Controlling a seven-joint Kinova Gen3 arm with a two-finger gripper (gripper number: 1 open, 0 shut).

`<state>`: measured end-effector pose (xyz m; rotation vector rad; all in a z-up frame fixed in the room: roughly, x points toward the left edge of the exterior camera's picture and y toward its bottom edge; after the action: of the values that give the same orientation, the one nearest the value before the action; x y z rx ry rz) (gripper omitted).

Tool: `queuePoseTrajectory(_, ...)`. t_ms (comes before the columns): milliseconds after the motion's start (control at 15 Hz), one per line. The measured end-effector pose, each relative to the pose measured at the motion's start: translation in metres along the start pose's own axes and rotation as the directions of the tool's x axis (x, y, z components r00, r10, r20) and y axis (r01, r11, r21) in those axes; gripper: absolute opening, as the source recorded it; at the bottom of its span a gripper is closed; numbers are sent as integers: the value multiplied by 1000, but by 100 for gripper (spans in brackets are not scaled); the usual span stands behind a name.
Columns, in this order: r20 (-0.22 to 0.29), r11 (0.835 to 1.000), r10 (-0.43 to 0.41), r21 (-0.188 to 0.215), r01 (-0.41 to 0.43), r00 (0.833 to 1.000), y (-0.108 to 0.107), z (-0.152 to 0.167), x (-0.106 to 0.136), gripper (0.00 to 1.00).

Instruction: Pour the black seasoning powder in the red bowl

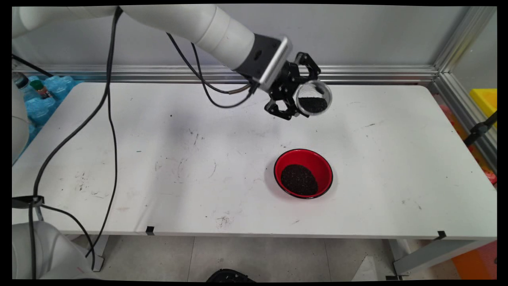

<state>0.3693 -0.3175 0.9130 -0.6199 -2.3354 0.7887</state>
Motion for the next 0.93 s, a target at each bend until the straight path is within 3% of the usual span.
queuePoseTrajectory(333,-22,988,-151,-26,150,988,-7,-13,-10,0)
queuePoseTrajectory(600,-19,957,-287,-47,286,958,-13,-21,-24,0)
queuePoseTrajectory(933,-22,903,-426,-66,423,905,-18,-23,-40,0)
